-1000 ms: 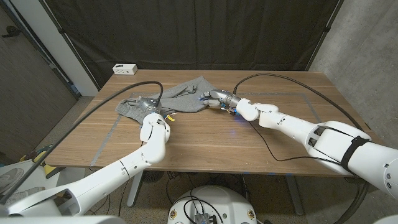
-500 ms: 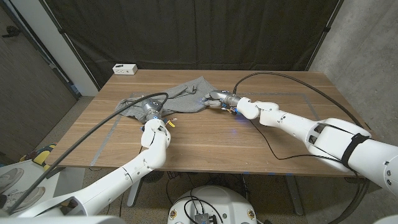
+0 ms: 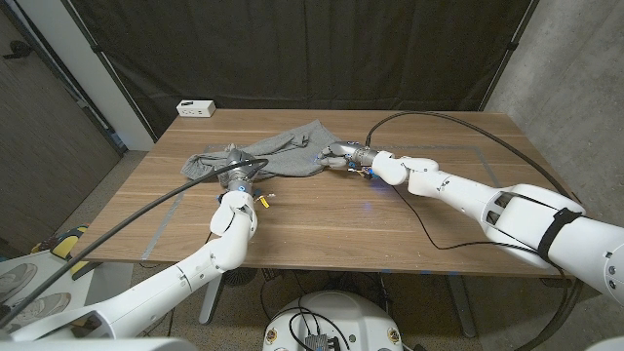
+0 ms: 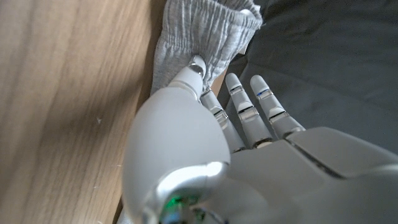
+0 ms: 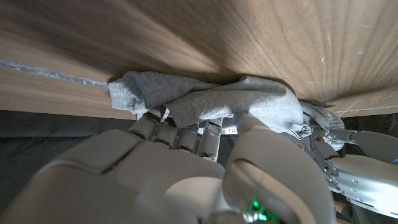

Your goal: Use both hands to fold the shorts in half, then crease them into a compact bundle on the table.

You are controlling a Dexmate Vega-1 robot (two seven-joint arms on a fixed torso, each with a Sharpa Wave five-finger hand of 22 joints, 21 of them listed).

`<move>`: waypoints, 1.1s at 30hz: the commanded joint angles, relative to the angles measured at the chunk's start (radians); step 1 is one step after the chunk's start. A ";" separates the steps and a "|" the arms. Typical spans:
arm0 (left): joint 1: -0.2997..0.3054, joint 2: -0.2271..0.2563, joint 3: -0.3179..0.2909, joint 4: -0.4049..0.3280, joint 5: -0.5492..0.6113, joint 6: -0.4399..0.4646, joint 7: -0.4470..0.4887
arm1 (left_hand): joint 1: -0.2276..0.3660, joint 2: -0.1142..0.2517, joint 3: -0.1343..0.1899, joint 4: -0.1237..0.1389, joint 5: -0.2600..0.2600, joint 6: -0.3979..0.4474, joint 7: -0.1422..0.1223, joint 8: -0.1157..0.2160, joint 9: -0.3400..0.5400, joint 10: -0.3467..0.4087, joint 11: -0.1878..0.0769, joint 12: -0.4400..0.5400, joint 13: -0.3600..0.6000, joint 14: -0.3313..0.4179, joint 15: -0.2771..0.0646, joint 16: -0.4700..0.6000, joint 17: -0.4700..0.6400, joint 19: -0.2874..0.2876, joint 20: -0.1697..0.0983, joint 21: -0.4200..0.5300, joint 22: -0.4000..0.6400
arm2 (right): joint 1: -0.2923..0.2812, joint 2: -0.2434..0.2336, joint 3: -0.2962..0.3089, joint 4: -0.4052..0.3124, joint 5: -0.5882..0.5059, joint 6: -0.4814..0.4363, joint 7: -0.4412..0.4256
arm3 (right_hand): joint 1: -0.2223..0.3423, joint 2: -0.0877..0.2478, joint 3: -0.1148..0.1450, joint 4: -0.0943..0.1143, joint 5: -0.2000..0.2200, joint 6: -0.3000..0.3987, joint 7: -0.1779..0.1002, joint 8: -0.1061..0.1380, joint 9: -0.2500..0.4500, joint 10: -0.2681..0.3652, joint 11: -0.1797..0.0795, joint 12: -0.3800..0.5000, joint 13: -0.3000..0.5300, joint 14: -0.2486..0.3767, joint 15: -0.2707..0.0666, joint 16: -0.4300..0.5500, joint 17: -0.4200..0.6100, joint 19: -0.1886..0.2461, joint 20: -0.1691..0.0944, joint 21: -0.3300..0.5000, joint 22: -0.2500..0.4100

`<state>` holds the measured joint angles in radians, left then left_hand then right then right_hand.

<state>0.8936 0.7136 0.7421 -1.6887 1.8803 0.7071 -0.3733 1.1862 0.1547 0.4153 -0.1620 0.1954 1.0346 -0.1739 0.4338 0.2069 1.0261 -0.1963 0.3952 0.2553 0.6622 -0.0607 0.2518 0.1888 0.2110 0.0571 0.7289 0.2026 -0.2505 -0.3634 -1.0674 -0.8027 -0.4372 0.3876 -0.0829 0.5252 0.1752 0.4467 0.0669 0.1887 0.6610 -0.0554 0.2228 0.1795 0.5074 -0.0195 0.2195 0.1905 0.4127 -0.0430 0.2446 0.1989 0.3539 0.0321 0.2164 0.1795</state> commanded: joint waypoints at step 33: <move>-0.033 0.644 -0.229 -0.309 -0.165 -0.667 0.439 | 0.022 0.010 -0.008 0.013 -0.007 -0.027 -0.031 0.051 0.050 0.028 -0.022 -0.008 0.107 -0.009 -0.176 -0.018 0.017 0.019 -0.071 0.033 -0.002 | 0.024 0.051 -0.028 0.113 0.007 0.065 -0.031 | -0.016 0.000 0.018 -0.009 0.003 0.009 0.000 -0.011 0.005 0.002 0.001 -0.012 0.002 0.001 -0.051 -0.007 0.009 0.003 0.003 -0.002 0.002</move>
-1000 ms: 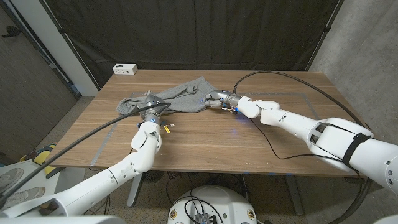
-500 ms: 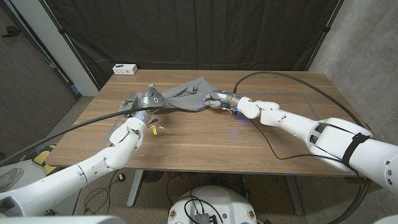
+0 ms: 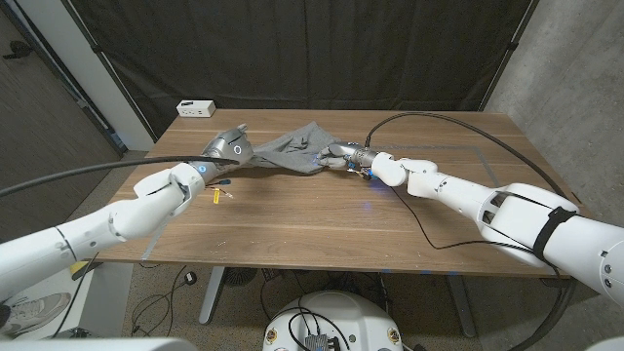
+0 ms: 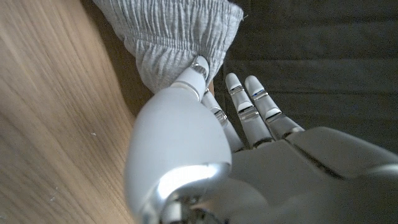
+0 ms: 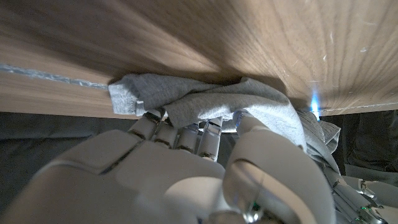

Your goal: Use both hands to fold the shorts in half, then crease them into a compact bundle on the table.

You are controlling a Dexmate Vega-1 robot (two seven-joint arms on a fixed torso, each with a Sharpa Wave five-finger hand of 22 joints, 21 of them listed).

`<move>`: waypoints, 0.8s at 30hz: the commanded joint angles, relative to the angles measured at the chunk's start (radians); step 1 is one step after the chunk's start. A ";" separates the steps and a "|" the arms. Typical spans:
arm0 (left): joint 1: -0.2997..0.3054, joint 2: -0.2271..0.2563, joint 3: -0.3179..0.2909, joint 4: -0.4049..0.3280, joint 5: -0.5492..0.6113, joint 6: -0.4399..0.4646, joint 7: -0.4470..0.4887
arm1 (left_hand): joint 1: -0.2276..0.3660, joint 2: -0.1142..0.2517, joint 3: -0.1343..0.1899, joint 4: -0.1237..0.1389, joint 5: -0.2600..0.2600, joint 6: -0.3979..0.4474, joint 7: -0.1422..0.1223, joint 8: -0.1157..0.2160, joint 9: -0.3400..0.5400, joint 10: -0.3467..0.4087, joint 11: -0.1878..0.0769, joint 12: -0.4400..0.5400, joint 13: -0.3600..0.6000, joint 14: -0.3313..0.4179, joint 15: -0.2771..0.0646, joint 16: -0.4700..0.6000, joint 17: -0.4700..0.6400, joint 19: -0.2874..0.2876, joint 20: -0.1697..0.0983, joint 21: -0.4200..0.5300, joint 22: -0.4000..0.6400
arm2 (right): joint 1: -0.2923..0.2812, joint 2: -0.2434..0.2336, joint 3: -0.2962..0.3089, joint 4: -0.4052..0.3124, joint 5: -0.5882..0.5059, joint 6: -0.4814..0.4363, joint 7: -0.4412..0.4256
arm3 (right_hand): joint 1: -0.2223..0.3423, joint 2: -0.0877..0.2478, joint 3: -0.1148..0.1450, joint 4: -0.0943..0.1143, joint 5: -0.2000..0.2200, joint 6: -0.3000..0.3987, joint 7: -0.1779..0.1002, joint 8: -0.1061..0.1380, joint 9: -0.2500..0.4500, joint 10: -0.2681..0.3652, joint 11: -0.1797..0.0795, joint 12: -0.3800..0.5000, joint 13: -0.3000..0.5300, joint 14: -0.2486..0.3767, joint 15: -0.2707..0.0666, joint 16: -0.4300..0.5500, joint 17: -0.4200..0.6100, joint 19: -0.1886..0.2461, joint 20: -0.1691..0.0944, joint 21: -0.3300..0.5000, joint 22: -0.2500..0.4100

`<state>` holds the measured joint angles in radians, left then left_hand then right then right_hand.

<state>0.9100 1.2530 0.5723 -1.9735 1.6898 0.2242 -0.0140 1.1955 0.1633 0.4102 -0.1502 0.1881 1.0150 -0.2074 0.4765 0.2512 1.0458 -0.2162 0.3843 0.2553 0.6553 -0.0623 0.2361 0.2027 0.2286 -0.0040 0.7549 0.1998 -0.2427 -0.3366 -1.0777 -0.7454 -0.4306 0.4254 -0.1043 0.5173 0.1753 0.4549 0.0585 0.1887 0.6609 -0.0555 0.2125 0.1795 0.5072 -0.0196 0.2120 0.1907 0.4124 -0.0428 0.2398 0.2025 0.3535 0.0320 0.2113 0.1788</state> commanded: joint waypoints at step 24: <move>-0.375 0.086 -0.013 0.068 0.241 -0.525 0.329 | 0.016 0.002 -0.015 0.012 0.010 -0.029 0.001 0.051 0.039 -0.004 -0.002 -0.019 0.134 -0.018 -0.175 -0.014 0.006 -0.001 -0.022 0.015 -0.004 | 0.086 0.153 -0.101 0.320 0.038 0.115 -0.094 | 0.026 0.004 0.028 -0.044 0.003 0.011 0.000 -0.008 0.005 -0.009 -0.005 -0.014 0.002 -0.017 -0.056 -0.007 0.008 0.003 0.003 0.002 0.002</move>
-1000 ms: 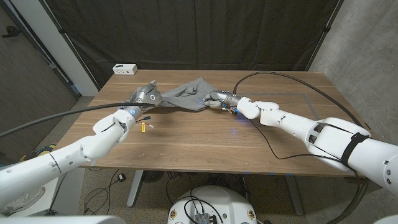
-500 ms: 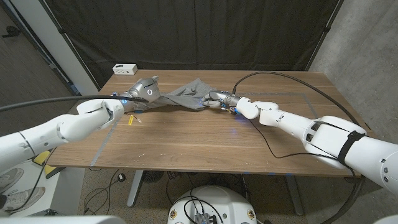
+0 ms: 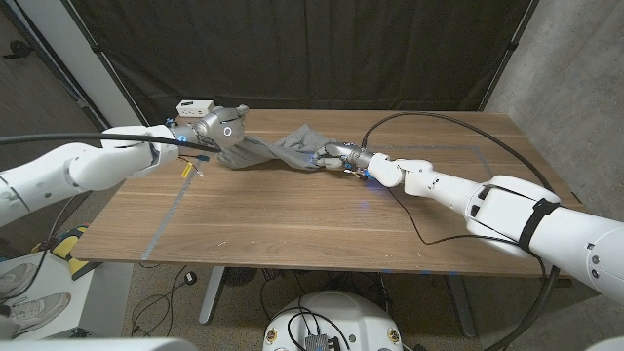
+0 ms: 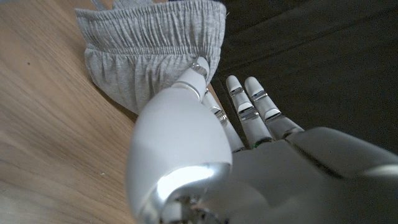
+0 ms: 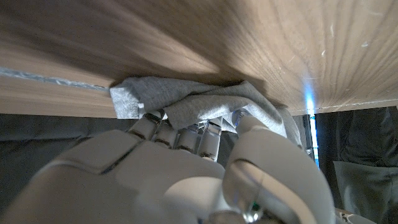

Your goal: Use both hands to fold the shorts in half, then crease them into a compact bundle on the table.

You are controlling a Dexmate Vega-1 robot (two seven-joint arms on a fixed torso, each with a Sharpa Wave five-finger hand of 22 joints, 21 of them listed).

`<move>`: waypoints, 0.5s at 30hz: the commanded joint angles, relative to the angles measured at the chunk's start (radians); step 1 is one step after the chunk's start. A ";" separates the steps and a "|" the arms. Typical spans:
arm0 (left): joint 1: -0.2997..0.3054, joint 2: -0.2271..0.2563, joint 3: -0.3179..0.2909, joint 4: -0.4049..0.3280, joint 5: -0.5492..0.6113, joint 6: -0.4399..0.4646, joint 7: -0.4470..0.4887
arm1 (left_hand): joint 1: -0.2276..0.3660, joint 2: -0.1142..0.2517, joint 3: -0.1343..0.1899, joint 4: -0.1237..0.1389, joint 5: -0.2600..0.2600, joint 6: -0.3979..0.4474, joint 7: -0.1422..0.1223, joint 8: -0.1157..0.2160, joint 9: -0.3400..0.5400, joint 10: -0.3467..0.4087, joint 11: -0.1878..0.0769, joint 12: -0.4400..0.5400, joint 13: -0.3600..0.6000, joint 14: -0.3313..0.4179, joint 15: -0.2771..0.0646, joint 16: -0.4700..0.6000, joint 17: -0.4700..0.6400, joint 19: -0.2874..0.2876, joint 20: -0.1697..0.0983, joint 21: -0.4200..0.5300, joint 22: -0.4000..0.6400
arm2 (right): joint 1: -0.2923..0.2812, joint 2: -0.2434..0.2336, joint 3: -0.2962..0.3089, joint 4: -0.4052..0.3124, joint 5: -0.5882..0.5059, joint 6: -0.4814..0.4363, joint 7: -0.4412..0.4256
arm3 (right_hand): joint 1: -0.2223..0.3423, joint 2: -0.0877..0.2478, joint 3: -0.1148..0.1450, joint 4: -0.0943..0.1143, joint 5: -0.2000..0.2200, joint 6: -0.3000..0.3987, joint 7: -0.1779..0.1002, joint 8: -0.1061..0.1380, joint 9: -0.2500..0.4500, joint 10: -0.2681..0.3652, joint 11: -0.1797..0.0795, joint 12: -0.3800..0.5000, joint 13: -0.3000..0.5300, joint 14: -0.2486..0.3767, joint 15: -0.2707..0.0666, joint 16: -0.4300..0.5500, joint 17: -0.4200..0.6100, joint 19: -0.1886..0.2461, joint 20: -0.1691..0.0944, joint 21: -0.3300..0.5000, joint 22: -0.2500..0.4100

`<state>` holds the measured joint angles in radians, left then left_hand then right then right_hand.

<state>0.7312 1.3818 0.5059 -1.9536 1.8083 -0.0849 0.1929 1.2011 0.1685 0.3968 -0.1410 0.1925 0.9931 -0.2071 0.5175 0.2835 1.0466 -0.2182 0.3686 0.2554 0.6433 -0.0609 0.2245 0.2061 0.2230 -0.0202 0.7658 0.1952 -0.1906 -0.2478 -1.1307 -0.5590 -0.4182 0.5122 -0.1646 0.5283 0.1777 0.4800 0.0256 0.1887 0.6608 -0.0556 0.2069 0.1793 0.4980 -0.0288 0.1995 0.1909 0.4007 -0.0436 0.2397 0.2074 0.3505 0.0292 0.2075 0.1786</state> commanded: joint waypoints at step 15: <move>-0.548 -0.197 0.269 0.167 0.292 -0.387 0.301 | 0.012 0.000 -0.005 0.008 0.010 -0.031 0.001 0.032 0.023 -0.010 0.000 -0.019 0.149 -0.006 -0.177 -0.007 0.004 0.000 -0.008 0.009 0.000 | 0.048 0.087 -0.110 0.177 0.078 -0.026 -0.053 | 0.019 0.003 0.004 -0.020 0.001 0.012 -0.002 -0.004 0.006 -0.002 0.004 -0.003 0.002 -0.010 -0.058 -0.005 0.008 0.004 0.006 0.004 0.002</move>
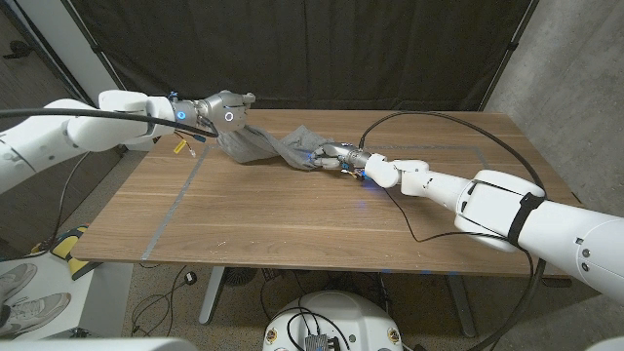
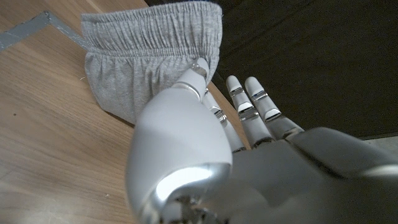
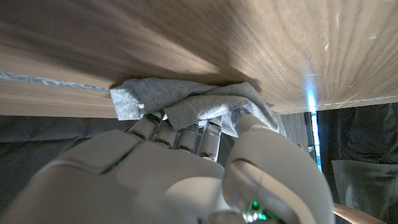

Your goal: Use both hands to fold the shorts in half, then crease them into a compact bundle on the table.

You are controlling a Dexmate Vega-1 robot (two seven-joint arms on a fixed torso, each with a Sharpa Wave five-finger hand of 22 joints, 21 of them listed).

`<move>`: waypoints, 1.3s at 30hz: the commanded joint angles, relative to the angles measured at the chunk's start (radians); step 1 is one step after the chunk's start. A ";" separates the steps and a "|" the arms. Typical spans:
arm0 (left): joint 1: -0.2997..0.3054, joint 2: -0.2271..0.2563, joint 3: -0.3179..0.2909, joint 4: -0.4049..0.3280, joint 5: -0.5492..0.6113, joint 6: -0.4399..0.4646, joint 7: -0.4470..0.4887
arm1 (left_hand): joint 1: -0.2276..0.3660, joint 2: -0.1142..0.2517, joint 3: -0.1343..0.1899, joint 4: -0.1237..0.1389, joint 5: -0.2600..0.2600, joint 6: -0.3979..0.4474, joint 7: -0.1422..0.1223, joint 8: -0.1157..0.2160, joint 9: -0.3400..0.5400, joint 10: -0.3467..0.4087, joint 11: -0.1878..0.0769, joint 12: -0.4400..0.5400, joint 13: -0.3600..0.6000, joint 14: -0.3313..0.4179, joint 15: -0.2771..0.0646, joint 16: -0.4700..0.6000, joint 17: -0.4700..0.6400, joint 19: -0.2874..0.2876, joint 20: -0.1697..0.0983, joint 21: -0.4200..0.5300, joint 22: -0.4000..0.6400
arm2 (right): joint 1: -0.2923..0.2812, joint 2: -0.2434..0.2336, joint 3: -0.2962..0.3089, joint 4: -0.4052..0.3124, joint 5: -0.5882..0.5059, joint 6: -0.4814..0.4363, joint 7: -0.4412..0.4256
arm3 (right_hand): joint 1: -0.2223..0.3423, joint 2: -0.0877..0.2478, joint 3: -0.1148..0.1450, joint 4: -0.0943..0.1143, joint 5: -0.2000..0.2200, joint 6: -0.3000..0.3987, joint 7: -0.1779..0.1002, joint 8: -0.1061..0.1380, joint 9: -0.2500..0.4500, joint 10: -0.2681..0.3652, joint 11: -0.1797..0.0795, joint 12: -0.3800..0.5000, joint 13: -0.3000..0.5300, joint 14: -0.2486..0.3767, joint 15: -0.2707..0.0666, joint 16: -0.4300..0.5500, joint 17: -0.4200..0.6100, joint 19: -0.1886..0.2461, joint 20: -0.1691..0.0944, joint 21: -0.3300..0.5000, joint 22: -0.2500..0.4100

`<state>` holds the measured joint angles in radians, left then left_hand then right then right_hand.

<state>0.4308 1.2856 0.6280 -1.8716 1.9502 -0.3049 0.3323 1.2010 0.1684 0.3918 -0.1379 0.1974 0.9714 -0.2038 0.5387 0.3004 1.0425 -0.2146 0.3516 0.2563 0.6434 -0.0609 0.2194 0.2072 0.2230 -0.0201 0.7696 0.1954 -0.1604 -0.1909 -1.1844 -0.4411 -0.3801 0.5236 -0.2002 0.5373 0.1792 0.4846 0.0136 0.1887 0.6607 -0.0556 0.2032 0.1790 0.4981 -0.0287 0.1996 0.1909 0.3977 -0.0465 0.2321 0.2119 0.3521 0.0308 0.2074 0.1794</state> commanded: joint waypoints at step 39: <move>-0.769 -0.424 0.684 0.489 0.198 -0.175 0.461 | 0.015 0.002 -0.009 0.010 0.007 -0.038 -0.002 0.053 0.024 -0.017 -0.003 -0.025 0.170 -0.002 -0.177 -0.011 0.001 -0.004 -0.013 0.020 -0.001 | -0.007 -0.032 -0.096 0.034 0.030 0.051 -0.064 | 0.015 0.003 0.003 -0.024 -0.002 0.013 -0.004 -0.005 0.007 -0.005 -0.003 -0.005 0.003 -0.020 -0.057 0.004 0.011 -0.003 0.008 0.002 0.001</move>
<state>-0.2530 0.9434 1.1900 -1.4996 2.1588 -0.5170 0.7537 1.2050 0.1724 0.3809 -0.1325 0.1973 0.9358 -0.2038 0.5846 0.3230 1.0265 -0.2199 0.3289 0.3380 0.6436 -0.0608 0.2091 0.2068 0.2177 -0.0252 0.7850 0.1956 -0.1551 -0.2006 -1.2842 -0.3881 -0.3224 0.5309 -0.2544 0.5413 0.1832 0.4846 -0.0027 0.1887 0.6651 -0.0623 0.1889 0.1835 0.4923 -0.0234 0.1915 0.1888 0.3794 -0.0433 0.2278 0.2175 0.3436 0.0341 0.2012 0.1786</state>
